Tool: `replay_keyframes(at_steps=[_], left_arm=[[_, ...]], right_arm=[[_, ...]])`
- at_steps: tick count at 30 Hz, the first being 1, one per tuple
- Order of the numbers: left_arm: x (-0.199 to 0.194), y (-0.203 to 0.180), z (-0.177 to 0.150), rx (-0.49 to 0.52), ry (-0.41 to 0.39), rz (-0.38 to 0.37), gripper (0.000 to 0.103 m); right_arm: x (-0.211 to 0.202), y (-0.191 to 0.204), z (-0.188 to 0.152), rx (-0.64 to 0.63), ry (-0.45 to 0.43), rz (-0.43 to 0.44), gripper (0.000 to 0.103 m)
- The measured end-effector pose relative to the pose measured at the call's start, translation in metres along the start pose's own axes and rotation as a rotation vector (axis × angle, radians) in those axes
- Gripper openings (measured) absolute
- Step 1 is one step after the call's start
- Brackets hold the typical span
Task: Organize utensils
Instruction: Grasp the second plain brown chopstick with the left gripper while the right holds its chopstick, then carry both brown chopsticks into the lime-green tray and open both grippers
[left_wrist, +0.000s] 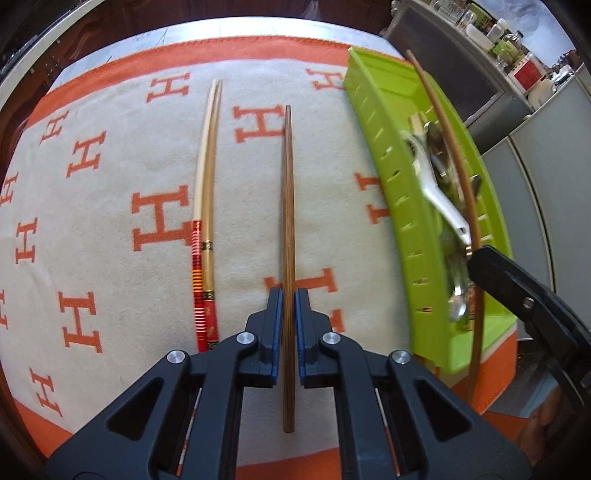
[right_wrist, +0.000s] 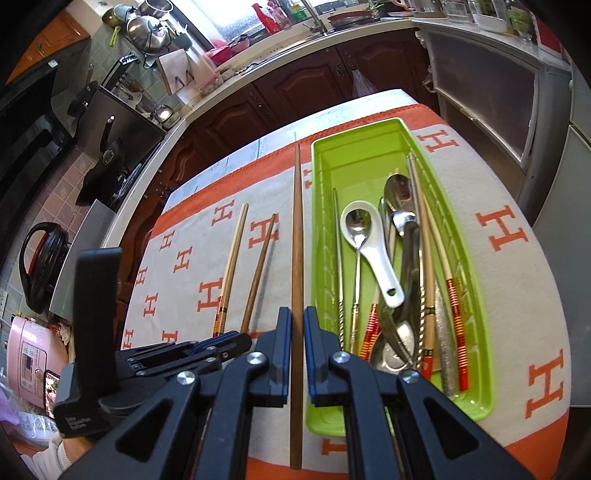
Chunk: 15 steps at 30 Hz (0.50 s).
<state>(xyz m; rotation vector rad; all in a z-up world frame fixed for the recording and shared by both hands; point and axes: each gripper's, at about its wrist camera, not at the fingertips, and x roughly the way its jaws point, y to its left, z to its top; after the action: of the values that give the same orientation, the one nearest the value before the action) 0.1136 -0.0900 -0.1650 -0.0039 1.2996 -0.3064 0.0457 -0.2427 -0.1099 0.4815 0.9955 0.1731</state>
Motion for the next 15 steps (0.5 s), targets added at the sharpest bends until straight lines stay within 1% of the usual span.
replay_keyframes(at_steps=[3,11,15], left_arm=[[-0.015,-0.01,0.004,0.02,-0.026,-0.027,0.004],[-0.055,-0.053,0.02,0.1,-0.099,-0.091,0.004],[-0.061,-0.074,0.031,0.121,-0.114,-0.106,0.004]], right_arm=[[-0.006,-0.008,0.004,0.006,-0.014,-0.013,0.007],[-0.026,-0.024,0.016,0.022,-0.061,-0.041,0.007],[-0.03,-0.029,0.022,0.018,-0.067,-0.061,0.007]])
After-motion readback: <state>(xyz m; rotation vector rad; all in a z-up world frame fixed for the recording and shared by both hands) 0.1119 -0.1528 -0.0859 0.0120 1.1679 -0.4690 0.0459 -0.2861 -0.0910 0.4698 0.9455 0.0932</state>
